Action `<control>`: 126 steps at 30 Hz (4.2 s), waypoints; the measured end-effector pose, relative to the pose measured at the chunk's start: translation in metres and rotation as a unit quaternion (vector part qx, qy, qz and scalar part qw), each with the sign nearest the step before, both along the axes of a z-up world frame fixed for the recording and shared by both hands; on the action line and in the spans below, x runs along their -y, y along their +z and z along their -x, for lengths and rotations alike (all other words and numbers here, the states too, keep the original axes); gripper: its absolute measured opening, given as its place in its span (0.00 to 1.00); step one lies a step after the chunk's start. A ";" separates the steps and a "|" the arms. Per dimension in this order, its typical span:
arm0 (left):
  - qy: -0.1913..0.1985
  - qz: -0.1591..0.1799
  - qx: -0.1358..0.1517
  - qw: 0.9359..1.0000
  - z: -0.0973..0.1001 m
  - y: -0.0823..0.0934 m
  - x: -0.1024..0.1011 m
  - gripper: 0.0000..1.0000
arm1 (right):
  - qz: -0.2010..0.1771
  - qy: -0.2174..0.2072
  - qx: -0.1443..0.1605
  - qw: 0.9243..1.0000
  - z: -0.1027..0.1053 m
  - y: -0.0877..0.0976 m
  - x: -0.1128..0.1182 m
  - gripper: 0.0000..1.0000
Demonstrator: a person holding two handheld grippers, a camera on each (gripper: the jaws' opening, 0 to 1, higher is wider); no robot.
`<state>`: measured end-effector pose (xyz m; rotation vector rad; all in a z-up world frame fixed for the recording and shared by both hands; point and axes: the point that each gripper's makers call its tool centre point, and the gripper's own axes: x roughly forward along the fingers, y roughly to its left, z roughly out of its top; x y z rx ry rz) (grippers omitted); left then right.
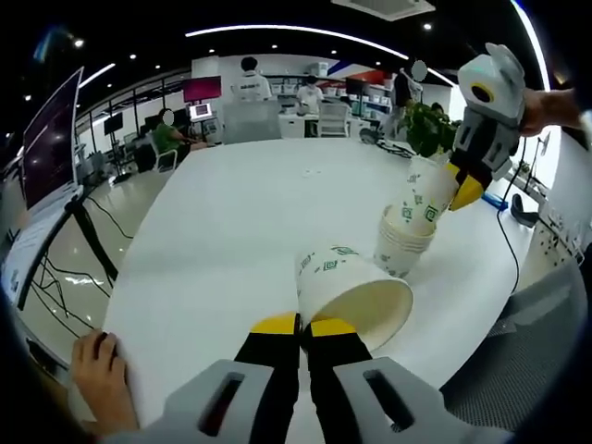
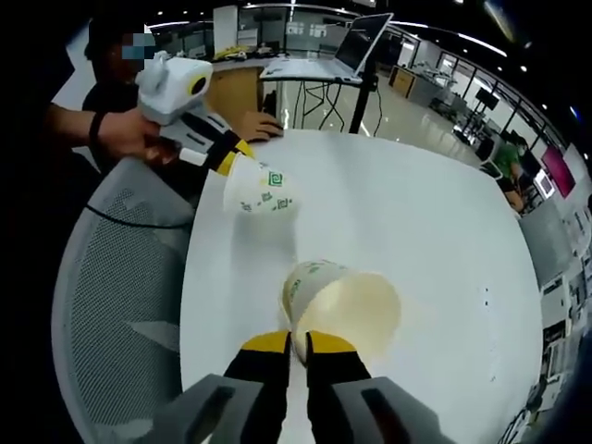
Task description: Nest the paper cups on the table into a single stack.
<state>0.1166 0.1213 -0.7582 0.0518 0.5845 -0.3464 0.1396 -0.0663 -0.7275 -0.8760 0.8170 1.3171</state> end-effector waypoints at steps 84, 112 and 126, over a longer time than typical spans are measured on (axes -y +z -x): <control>-0.148 -0.016 0.089 0.985 -0.037 0.103 0.088 0.00 | -0.119 -0.078 0.053 0.988 -0.035 0.036 -0.032 0.13; -0.186 -0.015 0.071 0.980 -0.055 0.090 0.133 0.01 | -0.101 -0.123 0.040 0.986 -0.042 0.020 0.006 0.13; -0.197 -0.007 0.037 0.980 -0.055 0.076 0.143 0.01 | -0.104 -0.125 0.035 0.986 -0.039 0.021 0.003 0.13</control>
